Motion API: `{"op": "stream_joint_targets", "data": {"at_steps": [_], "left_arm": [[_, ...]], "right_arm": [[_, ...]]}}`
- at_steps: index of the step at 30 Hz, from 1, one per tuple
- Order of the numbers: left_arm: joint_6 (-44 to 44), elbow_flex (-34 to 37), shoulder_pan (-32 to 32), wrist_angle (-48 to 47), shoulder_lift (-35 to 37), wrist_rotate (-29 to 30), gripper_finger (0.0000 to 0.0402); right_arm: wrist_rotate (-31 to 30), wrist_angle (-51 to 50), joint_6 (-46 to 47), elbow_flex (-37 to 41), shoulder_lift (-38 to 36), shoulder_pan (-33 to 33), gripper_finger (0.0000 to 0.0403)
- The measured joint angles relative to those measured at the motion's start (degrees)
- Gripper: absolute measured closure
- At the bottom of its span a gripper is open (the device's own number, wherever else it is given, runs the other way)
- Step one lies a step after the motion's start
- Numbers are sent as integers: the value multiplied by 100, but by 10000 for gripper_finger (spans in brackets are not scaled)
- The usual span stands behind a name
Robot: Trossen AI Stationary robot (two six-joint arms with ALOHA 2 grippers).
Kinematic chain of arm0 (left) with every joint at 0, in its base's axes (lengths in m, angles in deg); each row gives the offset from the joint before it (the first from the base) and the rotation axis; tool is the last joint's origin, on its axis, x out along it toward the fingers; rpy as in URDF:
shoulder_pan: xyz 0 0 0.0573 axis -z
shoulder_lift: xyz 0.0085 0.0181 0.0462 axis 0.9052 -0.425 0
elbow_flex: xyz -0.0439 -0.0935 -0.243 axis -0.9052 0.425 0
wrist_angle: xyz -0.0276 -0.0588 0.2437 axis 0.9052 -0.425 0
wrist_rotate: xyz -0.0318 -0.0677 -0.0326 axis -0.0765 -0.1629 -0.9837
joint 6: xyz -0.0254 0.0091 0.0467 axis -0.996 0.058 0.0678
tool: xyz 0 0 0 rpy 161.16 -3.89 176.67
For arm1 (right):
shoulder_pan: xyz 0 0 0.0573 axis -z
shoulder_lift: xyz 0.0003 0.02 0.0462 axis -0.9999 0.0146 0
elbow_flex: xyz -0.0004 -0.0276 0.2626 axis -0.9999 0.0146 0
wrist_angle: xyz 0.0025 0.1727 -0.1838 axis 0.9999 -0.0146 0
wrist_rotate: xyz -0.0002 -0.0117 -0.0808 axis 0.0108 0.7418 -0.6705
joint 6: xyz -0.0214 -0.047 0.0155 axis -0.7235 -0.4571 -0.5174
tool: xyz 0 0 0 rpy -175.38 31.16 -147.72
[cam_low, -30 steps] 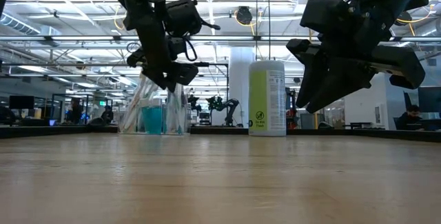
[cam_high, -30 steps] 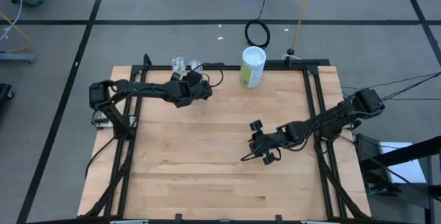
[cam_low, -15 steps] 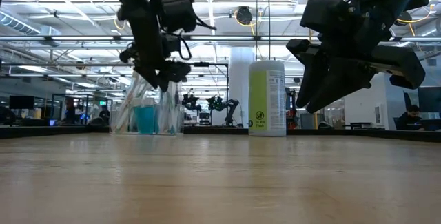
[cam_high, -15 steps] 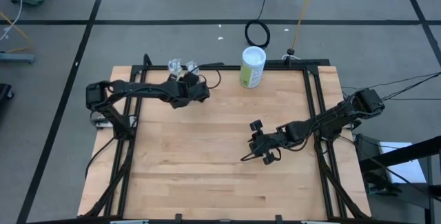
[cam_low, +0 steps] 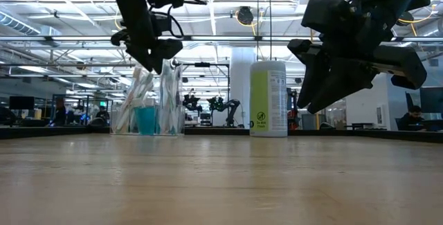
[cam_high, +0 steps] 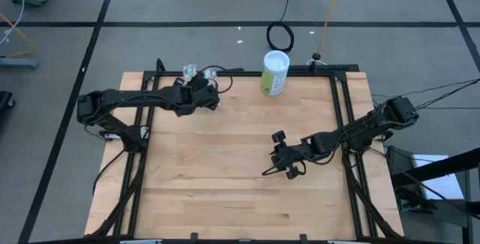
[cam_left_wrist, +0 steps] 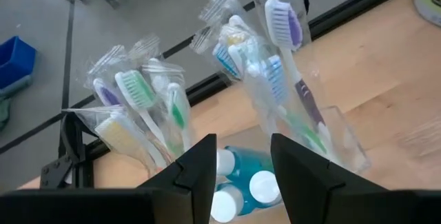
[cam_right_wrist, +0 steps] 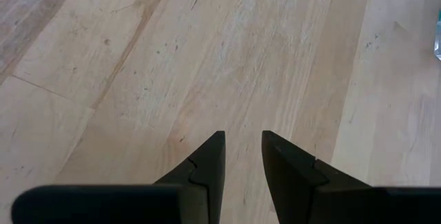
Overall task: Pick & Place toothbrushing station
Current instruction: Return to Home Position
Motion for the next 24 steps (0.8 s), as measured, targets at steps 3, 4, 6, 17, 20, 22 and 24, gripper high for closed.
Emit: {"op": "stream_joint_targets", "data": {"at_steps": [3,4,6,17,20,22,24], "left_arm": [[4,0,4,7,35,-7,256],[26,0,4,9,39,-5,256],[152,0,4,7,39,-3,256],[278,-11,189,-106,300,-880,256],[299,-15,293,-184,650,-894,256],[419,-17,400,-278,919,-868,256],[668,-17,513,-343,1238,-853,256]], "right_arm": [[0,1,0,0,0,0,316],[-2,1,0,0,0,0,316],[0,1,0,0,0,0,316],[-4,-16,23,-1,0,0,316],[-17,-343,232,1,-279,-83,316],[-13,-608,437,-7,-629,-143,316],[-6,-1017,861,-3,-1071,-213,316]]}}
